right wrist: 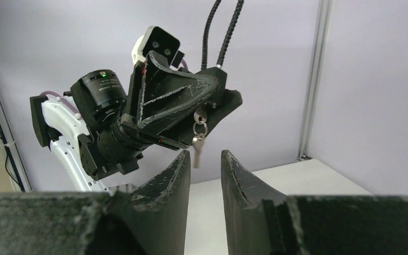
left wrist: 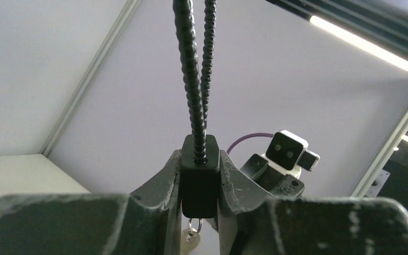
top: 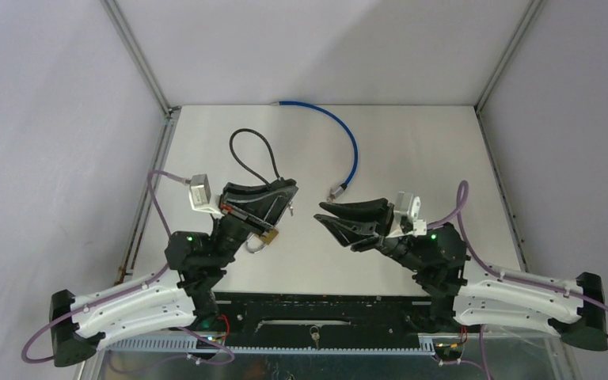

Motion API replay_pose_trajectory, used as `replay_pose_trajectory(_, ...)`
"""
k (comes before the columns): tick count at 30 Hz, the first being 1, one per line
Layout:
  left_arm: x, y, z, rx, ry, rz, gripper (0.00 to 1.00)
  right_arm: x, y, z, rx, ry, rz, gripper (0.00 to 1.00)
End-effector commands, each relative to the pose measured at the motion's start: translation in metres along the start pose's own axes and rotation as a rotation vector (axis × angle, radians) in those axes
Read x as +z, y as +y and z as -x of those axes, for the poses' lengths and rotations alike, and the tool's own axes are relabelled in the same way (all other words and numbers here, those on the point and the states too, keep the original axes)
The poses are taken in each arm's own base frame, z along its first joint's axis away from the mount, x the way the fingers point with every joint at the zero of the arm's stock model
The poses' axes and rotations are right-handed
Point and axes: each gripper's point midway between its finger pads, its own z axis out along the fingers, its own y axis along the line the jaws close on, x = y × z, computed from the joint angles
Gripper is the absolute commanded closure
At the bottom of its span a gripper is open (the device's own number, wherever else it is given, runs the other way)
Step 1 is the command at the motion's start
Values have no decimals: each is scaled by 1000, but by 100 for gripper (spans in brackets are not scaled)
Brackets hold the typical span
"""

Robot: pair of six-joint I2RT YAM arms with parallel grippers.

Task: Lock with the key
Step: Lock the lock.

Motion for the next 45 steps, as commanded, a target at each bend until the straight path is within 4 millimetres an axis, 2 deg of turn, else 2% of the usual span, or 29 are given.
replay_pose_trajectory(1,6,-25,30,-96,-103,-77,100,13,5,31,-10,-146,9,70)
replay_pose_trajectory(8,10,-42,25,-127,-70,-163,100,31,10,32,-71,-162,27,70)
replay_pose_trajectory(15,11,-45,19,-148,-52,-185,100,41,18,28,-212,-135,29,69)
replay_pose_trajectory(23,11,-47,16,-147,-43,-199,100,46,16,19,-307,-99,-16,69)
replay_pose_trajectory(28,11,-47,16,-147,-44,-201,100,47,8,11,-379,-62,-69,69)
replay_pose_trajectory(39,10,-48,11,-142,-24,-214,100,48,1,13,-461,-67,-125,69)
replay_pose_trajectory(45,8,-45,0,-38,51,-205,100,34,-5,20,-436,-18,-146,64)
